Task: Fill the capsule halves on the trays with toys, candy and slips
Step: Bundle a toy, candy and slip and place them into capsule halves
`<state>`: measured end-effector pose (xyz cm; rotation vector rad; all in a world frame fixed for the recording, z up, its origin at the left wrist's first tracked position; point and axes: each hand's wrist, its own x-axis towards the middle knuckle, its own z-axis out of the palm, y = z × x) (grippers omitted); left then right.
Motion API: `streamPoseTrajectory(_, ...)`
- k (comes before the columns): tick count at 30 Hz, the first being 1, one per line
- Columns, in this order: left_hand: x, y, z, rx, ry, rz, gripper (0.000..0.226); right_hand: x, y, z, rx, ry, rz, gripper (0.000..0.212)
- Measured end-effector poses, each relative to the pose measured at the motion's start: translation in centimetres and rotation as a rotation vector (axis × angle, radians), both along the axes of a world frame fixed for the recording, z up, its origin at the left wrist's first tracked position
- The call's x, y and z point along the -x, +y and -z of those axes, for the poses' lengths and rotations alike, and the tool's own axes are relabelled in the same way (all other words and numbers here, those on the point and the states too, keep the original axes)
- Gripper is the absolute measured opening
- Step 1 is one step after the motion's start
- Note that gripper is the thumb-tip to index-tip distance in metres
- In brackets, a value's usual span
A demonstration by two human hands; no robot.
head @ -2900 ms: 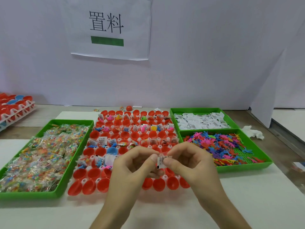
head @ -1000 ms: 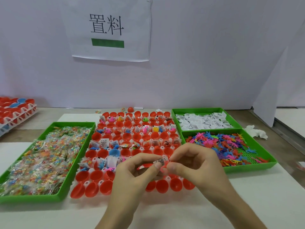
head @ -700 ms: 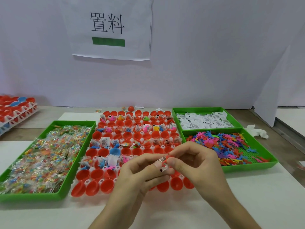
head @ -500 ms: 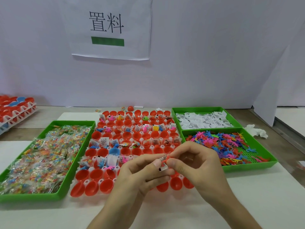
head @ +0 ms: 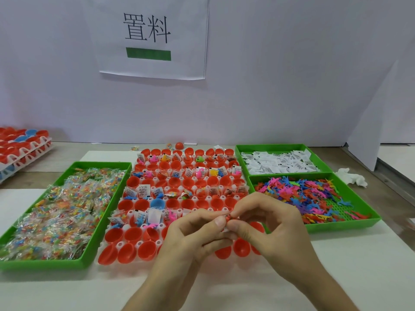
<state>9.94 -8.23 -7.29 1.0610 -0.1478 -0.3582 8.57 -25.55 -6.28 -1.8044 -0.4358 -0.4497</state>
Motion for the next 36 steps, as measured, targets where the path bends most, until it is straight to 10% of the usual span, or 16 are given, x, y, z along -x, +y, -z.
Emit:
streamPoseTrajectory(18, -0.3, 1.6, -1.4, -0.324, -0.574, -0.539, 0.011, -1.7, 0.5, -1.7, -0.130, 0.084, -0.011, 0.007)
streamPoseTrajectory(26, -3.3, 8.5, -2.0, -0.325, -0.489, -1.179, 0.019, -6.2, 2.1, -1.7, 0.526, 0.160, 0.042, 0.009)
streamPoseTrajectory(36, -3.5, 8.2, -1.8, -0.401, -0.574, -1.213, 0.021, -7.7, 2.9, 0.1, 0.771, 0.253, 0.038, 0.004)
